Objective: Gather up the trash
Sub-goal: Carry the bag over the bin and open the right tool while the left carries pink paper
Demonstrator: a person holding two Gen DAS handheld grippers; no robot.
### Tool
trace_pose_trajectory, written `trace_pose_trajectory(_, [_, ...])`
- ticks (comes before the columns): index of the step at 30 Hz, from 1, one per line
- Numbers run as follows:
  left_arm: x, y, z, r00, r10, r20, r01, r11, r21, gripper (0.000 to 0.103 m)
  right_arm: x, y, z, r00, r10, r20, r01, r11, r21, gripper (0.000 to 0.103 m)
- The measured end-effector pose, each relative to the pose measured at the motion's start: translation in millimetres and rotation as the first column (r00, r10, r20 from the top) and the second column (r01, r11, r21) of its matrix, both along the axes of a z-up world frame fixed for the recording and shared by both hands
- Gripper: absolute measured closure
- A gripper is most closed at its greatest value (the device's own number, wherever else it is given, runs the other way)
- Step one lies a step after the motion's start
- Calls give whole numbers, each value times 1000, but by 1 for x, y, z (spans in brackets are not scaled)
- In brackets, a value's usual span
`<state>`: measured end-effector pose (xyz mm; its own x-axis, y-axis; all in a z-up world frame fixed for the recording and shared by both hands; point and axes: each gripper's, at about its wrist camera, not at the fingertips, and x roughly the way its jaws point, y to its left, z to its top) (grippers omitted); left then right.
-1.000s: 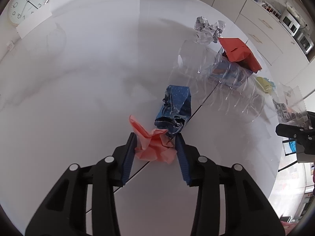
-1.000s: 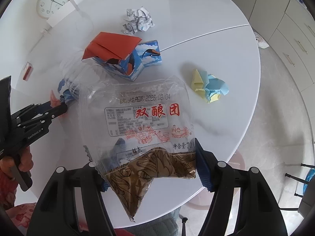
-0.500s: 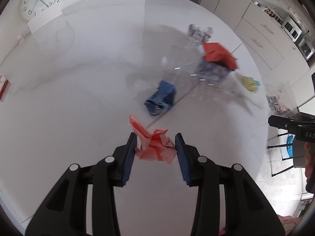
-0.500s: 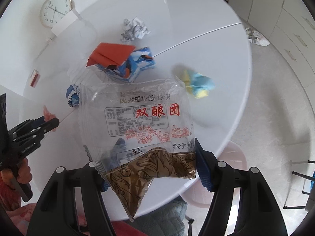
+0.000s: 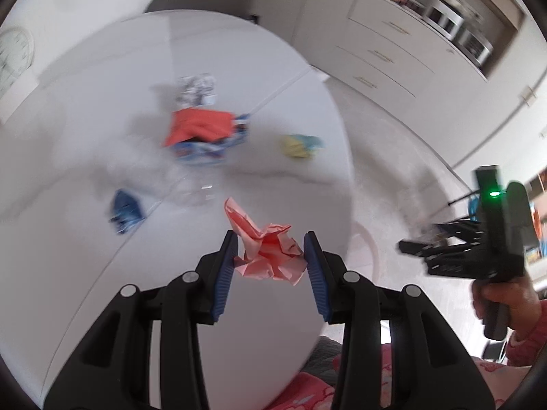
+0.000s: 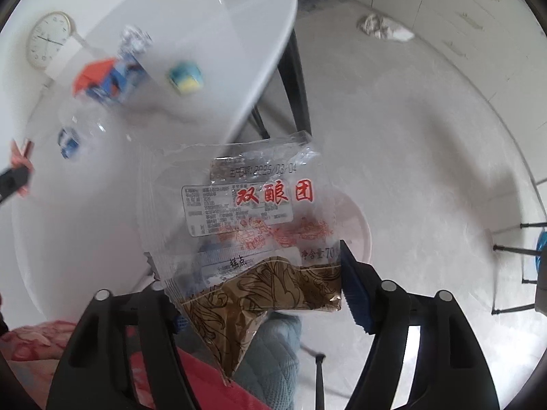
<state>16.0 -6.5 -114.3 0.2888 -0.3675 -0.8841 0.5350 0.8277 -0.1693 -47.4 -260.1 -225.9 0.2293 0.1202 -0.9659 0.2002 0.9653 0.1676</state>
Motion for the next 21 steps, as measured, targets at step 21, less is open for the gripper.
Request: trace_pose_trajectory(21, [-39, -141, -11, 953, -301, -37, 302, 953, 26, 60, -33, -67, -6, 991, -133, -14, 133, 991, -10, 3])
